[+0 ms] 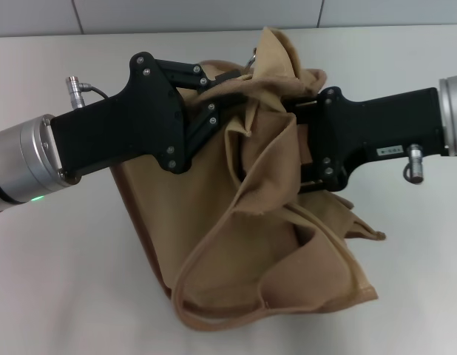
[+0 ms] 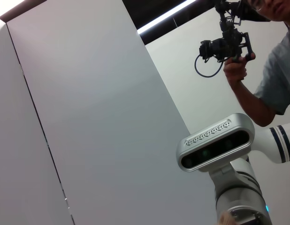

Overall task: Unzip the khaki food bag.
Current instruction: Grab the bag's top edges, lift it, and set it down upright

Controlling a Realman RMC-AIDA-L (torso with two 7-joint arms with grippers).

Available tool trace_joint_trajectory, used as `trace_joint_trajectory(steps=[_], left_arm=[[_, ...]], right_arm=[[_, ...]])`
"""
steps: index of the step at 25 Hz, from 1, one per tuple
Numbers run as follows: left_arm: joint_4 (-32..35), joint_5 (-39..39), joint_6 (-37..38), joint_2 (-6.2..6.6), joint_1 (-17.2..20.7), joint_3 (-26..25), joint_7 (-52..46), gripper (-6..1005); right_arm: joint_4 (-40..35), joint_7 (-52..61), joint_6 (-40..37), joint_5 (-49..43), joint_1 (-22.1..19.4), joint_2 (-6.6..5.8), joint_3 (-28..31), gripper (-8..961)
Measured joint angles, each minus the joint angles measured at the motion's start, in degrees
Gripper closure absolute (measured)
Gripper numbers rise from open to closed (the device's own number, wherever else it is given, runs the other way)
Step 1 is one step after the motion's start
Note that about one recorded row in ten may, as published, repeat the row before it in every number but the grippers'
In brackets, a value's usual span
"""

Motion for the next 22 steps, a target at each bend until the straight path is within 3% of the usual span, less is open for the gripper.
trace_joint_trajectory(steps=[4, 16, 22], left_arm=[[-0.04, 0.00, 0.00, -0.01, -0.02, 0.04, -0.06, 939], [-0.05, 0.00, 0.29, -0.03, -0.05, 0.05, -0.10, 939], [-0.05, 0.00, 0.35, -0.01, -0.01, 0.04, -0.09, 939]], right_arm=[[-0.17, -0.06, 2.18, -0.56, 0.00, -0.12, -1.88, 220], [-0.04, -0.03, 2.38, -0.53, 0.07, -0.29, -1.58, 382], [-0.21, 0.01, 2.37, -0.71, 0.10, -0.32, -1.70, 742]])
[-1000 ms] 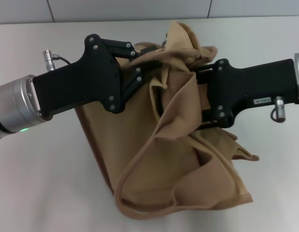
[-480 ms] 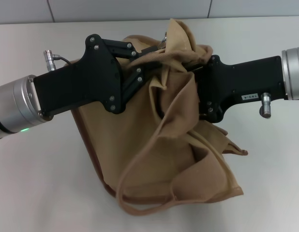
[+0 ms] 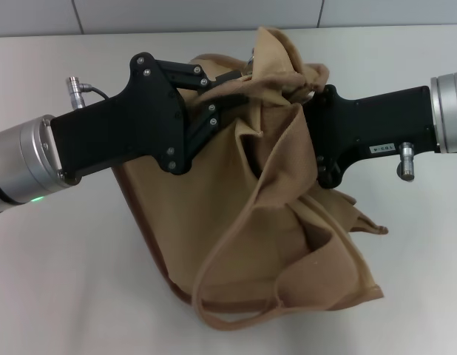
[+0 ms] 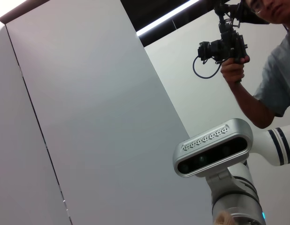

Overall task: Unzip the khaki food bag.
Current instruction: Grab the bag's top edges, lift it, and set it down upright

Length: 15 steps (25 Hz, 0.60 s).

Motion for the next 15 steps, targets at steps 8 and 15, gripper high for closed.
trace_joint_trajectory(steps=[8, 15], left_arm=[[0.01, 0.00, 0.08, 0.00, 0.20, 0.00, 0.04, 939], [0.01, 0.00, -0.02, 0.00, 0.31, -0.23, 0.22, 939]], right_arm=[[-0.38, 0.45, -0.43, 0.19, 0.02, 0.00, 0.28, 948], [-3.04, 1.67, -2.08, 0.04, -1.23, -0.04, 0.71, 950]])
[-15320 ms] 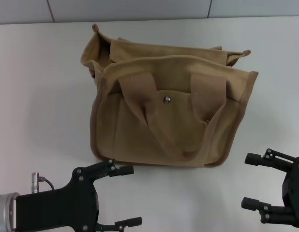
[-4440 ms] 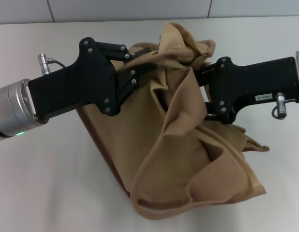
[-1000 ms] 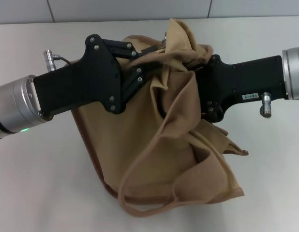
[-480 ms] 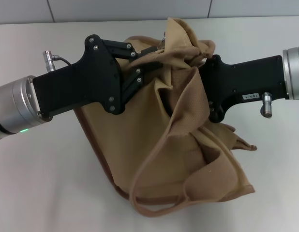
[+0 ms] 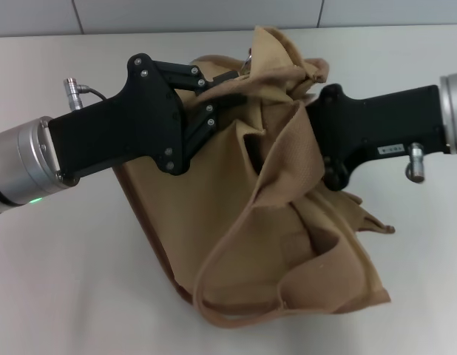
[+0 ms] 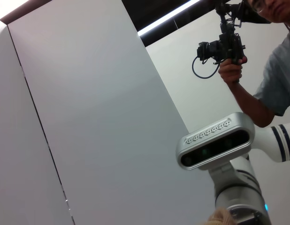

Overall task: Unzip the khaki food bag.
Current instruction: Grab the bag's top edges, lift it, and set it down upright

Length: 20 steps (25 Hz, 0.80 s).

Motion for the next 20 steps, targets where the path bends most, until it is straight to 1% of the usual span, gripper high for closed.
trace_joint_trajectory(steps=[2, 3, 12, 16, 17, 20], left_arm=[[-0.04, -0.43, -0.18, 0.00, 0.01, 0.04, 0.00, 939], [-0.12, -0.75, -0.26, 0.00, 0.02, 0.12, -0.01, 939], [-0.58, -2.12, -0.42, 0.01, -0.38, 0.23, -0.06, 939], [-0.62, -2.73, -0.45, 0.00, -0.47, 0.23, -0.23, 939], [-0.62, -3.05, -0.45, 0.01, -0.48, 0.23, -0.32, 939], [-0.62, -3.16, -0.45, 0.01, -0.50, 0.23, -0.38, 939]], right_arm=[[-1.68, 0.48, -2.64, -0.43, -1.03, -0.05, 1.65, 950], [-1.68, 0.48, -2.64, -0.43, -1.03, -0.05, 1.65, 950], [-4.44, 1.22, -11.31, -2.00, -4.27, 0.02, 8.93, 952], [-5.89, 1.56, -12.92, -3.49, -5.42, 0.11, 10.07, 953], [-6.73, 1.83, -13.59, -3.96, -6.41, 0.12, 10.69, 953], [-6.93, 1.83, -13.70, -3.45, -7.07, 0.16, 11.79, 947]])
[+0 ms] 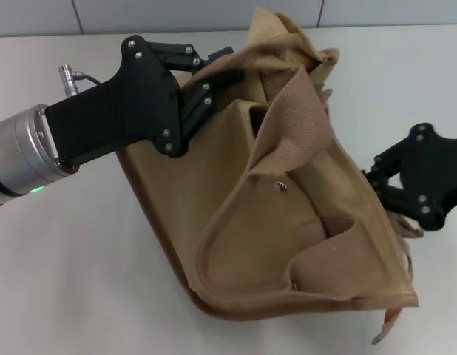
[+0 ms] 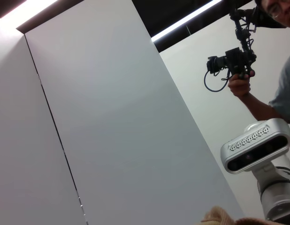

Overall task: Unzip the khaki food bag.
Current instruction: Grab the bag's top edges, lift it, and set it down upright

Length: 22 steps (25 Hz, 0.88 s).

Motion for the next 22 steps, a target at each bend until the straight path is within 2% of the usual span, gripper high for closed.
trace_joint_trajectory(steps=[4, 8, 17, 22], left_arm=[[0.00, -0.15, 0.17, 0.00, -0.08, 0.40, 0.03, 939], [0.00, -0.18, 0.26, -0.01, 0.05, 0.71, 0.14, 939], [-0.05, -0.30, 0.28, -0.01, 0.01, 1.23, 0.23, 938], [-0.10, -0.31, 0.26, -0.01, -0.02, 1.23, 0.15, 938]], right_arm=[[2.67, -0.34, 0.51, 3.90, 0.39, -0.05, 2.01, 939], [5.92, -1.28, 1.67, 5.24, 2.50, 0.01, 2.66, 931], [10.41, -3.24, 3.28, 5.31, 6.39, -0.01, 1.67, 780], [10.20, -2.92, 3.11, 5.36, 6.51, -0.11, -0.17, 675]])
